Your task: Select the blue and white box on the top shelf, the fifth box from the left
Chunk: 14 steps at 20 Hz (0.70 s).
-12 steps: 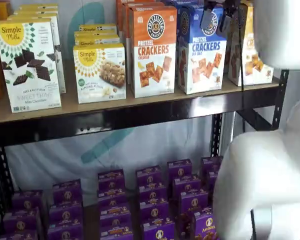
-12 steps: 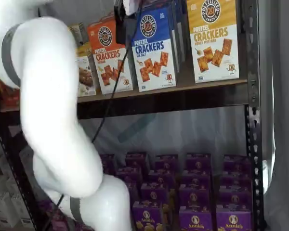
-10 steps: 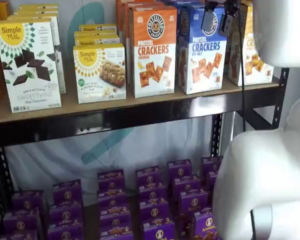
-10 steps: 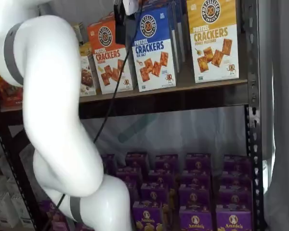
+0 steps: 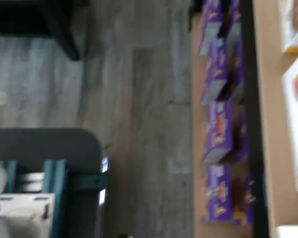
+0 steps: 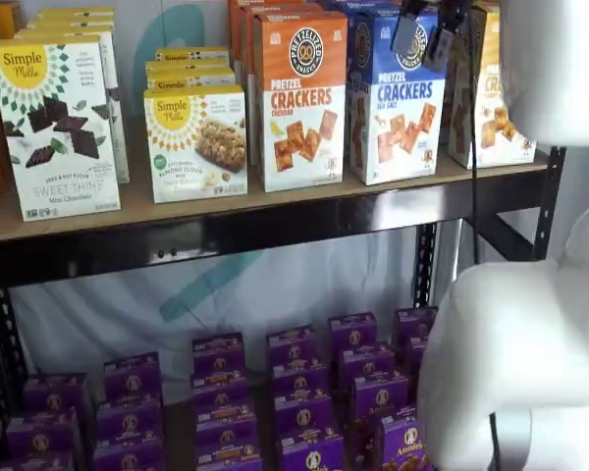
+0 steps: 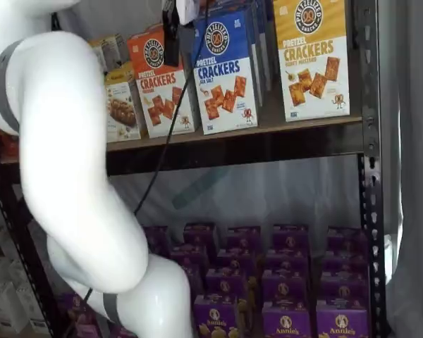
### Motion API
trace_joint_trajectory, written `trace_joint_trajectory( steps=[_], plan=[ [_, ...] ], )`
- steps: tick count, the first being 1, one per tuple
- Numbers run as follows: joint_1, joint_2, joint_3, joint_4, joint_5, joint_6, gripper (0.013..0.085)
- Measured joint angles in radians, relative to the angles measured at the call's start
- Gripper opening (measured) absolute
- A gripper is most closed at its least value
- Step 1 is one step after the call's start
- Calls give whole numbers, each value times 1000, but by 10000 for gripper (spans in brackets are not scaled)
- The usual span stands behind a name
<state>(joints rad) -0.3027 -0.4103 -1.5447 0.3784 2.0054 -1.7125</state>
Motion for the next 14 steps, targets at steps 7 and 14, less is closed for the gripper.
trace_joint_trajectory(
  steps=[7, 14],
  plan=[
    [-66, -44, 30, 156, -168, 11, 850],
    [-12, -4, -6, 107, -314, 28, 850]
  ],
)
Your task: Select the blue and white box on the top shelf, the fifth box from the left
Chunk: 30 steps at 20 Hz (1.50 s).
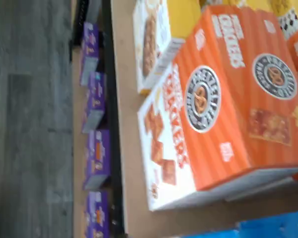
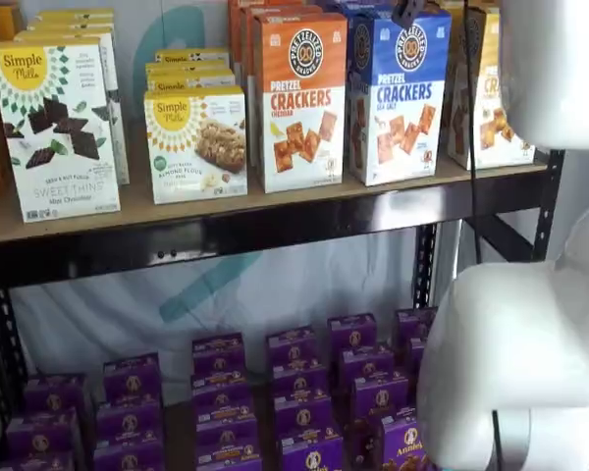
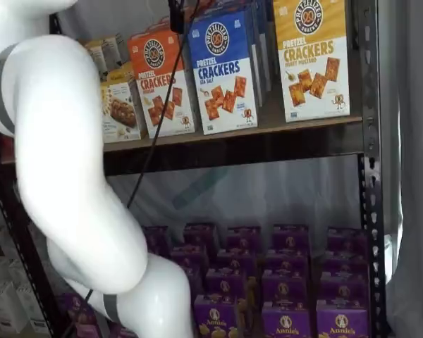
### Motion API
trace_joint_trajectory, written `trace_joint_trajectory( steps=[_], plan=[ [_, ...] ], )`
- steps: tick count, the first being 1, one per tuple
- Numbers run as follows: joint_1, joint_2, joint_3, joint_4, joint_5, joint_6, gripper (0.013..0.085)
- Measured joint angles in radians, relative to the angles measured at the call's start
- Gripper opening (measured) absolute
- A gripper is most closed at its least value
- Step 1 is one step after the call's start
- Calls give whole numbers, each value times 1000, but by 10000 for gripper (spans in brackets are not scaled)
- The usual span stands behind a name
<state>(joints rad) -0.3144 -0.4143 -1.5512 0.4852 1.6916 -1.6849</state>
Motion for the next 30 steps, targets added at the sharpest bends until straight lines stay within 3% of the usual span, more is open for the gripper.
trace_joint_trajectory(
  steps=[3, 7, 13, 24, 30],
  plan=[
    [27, 47, -45, -61, -20, -4, 850],
    [47, 128, -141, -132, 38, -10, 850],
    [49, 174, -170, -144, 26, -18, 850],
    [85, 227, -190, -227, 37, -24, 850],
    [75, 238, -202, -176, 42, -12, 850]
  ],
)
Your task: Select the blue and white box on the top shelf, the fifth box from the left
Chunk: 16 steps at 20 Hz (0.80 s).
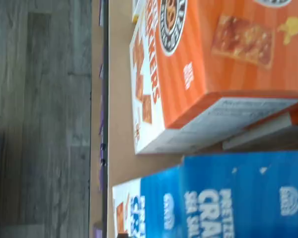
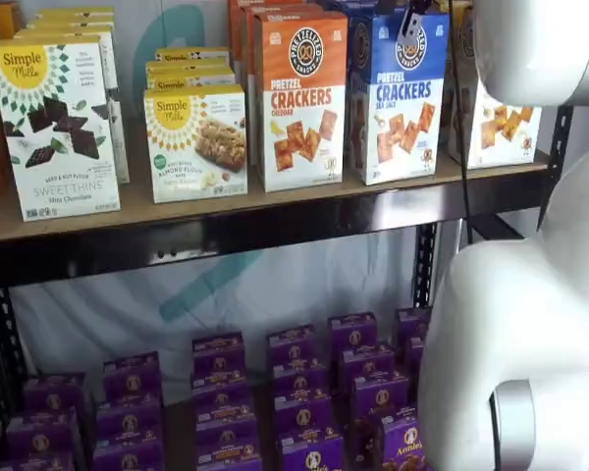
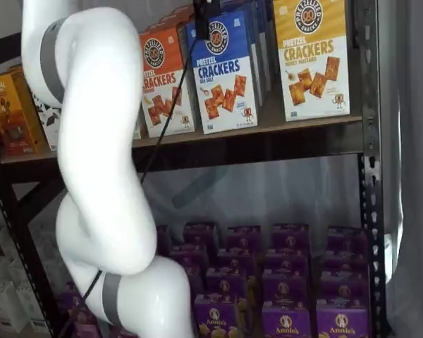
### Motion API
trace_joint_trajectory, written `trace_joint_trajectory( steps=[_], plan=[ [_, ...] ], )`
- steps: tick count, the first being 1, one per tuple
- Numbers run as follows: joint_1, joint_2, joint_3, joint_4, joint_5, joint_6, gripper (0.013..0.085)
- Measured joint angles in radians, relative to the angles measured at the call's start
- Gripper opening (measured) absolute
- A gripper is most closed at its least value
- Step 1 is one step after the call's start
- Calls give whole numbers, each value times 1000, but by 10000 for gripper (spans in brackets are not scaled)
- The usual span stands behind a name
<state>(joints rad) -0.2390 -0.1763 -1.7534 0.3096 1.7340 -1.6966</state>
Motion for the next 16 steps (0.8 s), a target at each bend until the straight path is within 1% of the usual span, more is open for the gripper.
trace_joint_trajectory(
  steps=[2, 4, 7, 10, 13, 16],
  plan=[
    [-4, 3, -11, 19, -1, 6, 850],
    [-3, 3, -17, 26, -13, 10, 850],
    [2, 4, -16, 14, -30, 9, 850],
    [7, 8, -4, -9, -46, 1, 850],
    [8, 22, -7, -29, -32, -8, 850],
    [3, 37, -15, -33, -6, -15, 850]
  ],
)
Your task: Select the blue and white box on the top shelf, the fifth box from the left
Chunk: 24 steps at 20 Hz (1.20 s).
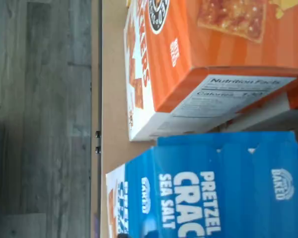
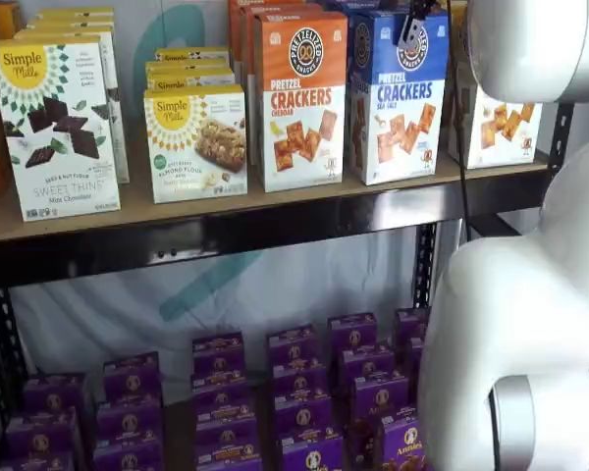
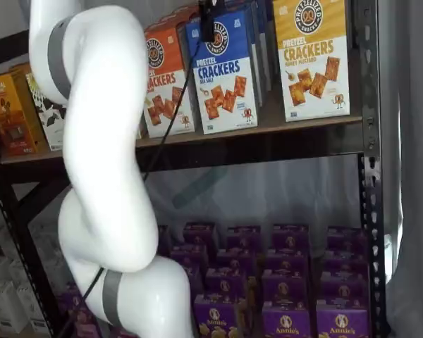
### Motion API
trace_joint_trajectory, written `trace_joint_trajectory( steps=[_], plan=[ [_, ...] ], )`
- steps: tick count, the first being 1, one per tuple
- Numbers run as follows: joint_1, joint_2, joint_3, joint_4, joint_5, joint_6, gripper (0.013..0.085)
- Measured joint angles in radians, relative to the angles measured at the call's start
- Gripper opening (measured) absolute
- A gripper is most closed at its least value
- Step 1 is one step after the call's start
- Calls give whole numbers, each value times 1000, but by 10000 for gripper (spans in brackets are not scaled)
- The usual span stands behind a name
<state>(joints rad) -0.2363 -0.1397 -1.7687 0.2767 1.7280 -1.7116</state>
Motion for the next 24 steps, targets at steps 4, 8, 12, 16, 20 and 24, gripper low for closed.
trace_joint_trajectory(
  steps=[4, 8, 12, 16, 20, 24],
  plan=[
    [-9, 21, -32, 7, 46, -3, 850],
    [5, 7, -17, -31, 34, -4, 850],
    [21, -25, 32, -69, -11, -6, 850],
    [33, -24, 34, -99, 3, -5, 850],
    [39, -17, 26, -115, 25, -4, 850],
    [40, -24, 39, -119, 17, -4, 850]
  ],
)
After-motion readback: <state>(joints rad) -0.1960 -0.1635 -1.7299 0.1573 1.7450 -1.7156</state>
